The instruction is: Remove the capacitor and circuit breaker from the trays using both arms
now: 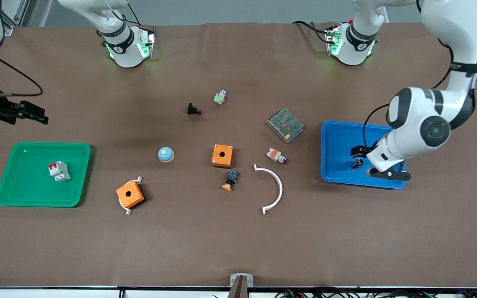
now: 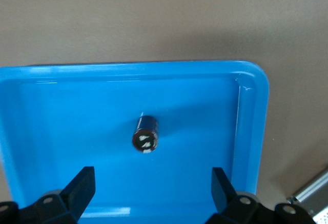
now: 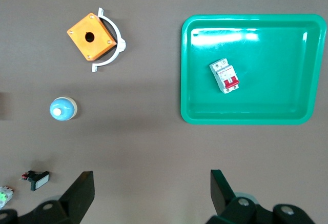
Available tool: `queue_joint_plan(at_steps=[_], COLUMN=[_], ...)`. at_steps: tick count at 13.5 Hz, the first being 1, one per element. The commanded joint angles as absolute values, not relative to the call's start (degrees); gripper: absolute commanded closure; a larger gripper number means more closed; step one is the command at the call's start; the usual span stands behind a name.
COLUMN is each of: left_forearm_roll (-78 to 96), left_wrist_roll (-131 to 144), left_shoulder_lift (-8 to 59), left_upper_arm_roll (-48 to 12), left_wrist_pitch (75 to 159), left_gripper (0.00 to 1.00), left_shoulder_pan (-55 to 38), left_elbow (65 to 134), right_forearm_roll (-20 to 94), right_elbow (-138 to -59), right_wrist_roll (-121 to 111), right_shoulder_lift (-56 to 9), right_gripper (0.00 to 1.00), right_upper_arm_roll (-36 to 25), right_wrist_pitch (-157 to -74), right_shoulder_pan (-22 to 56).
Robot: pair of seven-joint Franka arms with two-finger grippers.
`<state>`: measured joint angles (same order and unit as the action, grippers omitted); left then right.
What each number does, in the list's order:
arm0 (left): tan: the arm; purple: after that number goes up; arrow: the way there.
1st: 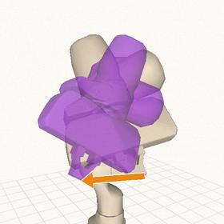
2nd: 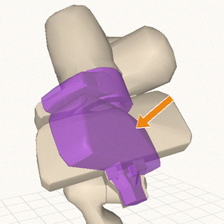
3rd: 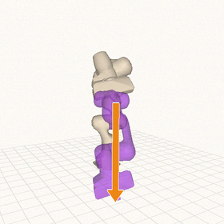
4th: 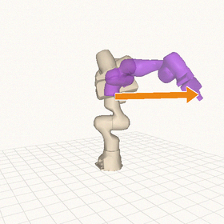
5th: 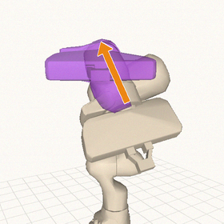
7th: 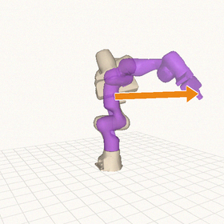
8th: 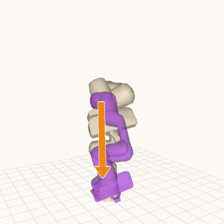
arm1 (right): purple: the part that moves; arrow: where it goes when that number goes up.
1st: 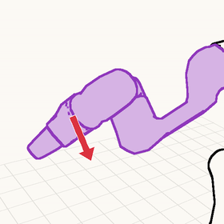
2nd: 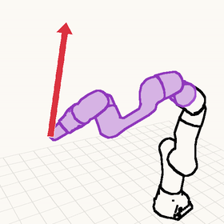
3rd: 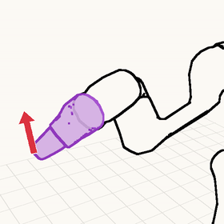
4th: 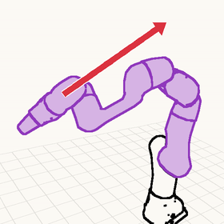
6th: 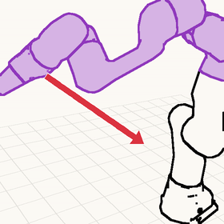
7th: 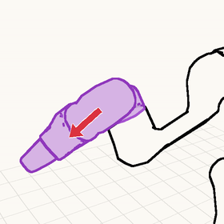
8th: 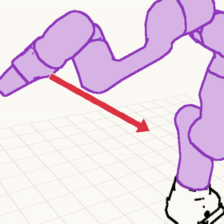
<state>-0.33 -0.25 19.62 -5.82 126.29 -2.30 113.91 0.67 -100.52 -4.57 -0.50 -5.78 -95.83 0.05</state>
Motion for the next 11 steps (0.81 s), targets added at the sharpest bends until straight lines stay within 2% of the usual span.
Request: queue_joint_plan(at_steps=[1, 5, 8, 11], left_forearm_roll=[-3.6, -6.9, -7.1, -7.1], left_wrist_roll=[-1.1, -0.4, -0.5, -0.6], left_shoulder_lift=[21.6, 26.1, 26.9, 26.6], left_upper_arm_roll=[-5.8, -5.8, -5.7, -5.7], left_wrist_pitch=[129.9, 134.6, 135.0, 135.0], left_gripper=[0.00, 0.01, 0.07, 0.25], left_shoulder_pan=[-2.3, -2.0, -2.0, -1.8], left_elbow=[115.3, 115.4, 115.8, 116.5], right_forearm_roll=[-0.4, -0.4, -0.3, -0.4], right_elbow=[-100.0, -99.9, -99.8, -100.5], right_wrist_roll=[-4.5, -4.5, -4.6, -6.8], right_shoulder_lift=[-1.3, -1.6, -1.4, -4.6], right_gripper=[0.00, 0.00, 0.00, 0.00], right_upper_arm_roll=[-5.2, -5.1, -5.1, -5.2], right_wrist_pitch=[-96.6, -96.0, -95.6, -99.4], right_shoulder_pan=[-0.7, -1.1, -1.2, -2.1])
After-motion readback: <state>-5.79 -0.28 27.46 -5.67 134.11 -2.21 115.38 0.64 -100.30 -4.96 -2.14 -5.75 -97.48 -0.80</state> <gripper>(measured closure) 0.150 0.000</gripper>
